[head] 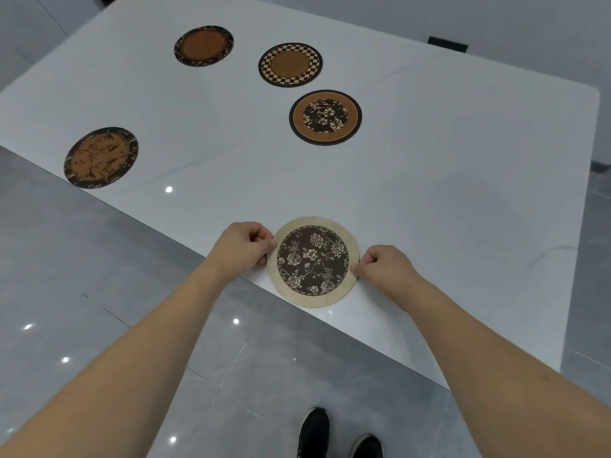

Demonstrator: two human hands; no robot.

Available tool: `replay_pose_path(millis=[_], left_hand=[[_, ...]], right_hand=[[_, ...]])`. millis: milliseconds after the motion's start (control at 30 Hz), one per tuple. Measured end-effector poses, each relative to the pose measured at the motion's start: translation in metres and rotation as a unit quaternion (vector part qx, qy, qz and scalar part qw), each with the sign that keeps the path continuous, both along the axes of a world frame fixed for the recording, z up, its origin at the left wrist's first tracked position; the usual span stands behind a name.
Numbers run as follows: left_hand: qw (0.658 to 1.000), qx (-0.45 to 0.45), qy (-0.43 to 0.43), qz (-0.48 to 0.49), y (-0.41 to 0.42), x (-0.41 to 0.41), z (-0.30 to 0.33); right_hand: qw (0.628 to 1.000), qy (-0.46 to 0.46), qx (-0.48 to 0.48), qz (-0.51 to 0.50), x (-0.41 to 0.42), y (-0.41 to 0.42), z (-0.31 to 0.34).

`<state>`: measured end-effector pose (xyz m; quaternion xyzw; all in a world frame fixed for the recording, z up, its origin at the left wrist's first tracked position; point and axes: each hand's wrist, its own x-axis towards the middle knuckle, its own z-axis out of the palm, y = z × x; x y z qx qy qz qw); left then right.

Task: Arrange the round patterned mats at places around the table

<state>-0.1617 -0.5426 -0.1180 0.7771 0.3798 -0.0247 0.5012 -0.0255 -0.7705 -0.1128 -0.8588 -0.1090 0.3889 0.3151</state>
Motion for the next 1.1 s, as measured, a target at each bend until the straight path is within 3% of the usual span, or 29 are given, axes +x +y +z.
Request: replay_pose_path(millis=[433, 633, 767, 867, 967, 1100], left_hand=[[1.0, 0.025, -0.009, -0.002, -0.002, -0.002, -0.005], [0.987, 0.144, 0.008, -0.073, -0.007, -0.002, -0.007], [0.974, 0.2, 0.01, -0.105, -0.013, 0.001, -0.005], [0.962, 0.225, 0.082, -0.129, -0.018, 0.011, 0.007], [0.932, 0.255, 0.187, -0.177, -0.025, 0.022, 0.032], [0.924, 0.31, 0.14, -0.177, -0.052, 0.031, 0.086]], right_hand=[[0.999, -0.024, -0.027, 0.026, -0.002, 0.003, 0.002], [0.997, -0.045, -0.054, 0.037, -0.004, 0.006, 0.003], [0.986, -0.084, -0.127, 0.068, -0.007, 0.015, 0.009], [0.981, -0.079, -0.163, 0.073, -0.01, 0.017, 0.018], [0.989, -0.07, -0.126, 0.018, -0.02, 0.001, 0.041], [0.989, -0.123, -0.081, 0.024, -0.026, -0.044, 0.092]])
